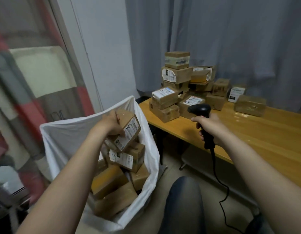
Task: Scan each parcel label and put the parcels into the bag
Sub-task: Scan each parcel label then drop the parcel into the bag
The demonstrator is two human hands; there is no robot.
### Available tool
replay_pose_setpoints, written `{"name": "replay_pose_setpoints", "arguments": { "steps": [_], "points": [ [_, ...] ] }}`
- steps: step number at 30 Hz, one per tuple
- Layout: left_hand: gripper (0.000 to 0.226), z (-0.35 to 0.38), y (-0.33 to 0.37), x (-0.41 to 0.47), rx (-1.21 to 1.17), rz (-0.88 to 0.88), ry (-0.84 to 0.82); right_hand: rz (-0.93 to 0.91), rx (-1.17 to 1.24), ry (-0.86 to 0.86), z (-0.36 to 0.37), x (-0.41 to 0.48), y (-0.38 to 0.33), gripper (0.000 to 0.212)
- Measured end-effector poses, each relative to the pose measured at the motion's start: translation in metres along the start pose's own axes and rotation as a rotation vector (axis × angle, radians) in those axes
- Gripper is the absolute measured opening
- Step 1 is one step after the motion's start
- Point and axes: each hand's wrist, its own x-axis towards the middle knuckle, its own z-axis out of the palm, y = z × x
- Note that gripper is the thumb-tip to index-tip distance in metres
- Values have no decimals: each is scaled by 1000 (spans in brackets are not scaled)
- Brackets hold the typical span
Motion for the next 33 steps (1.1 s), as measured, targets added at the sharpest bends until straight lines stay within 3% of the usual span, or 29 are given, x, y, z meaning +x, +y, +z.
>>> {"name": "replay_pose_setpoints", "arguments": {
  "steps": [4,9,16,24,29,33],
  "points": [
    [71,6,-22,6,168,-66,61,9,2,-42,19,6,3,20],
    [28,36,-45,25,381,-14,290,38,-31,-60,41,13,4,23],
    [28,57,-41,41,420,-3,326,52,-26,-73,49,17,6,16],
    [41,38,-63,43,489,-250,160,65,-13,-83,45,28,14,18],
    [87,26,-70,28,407,-479,11,91,-11,-106,52,27,14,17],
    [97,28,-68,21,513,-526,-72,102,-12,-111,58,26,13,14]
  ]
}}
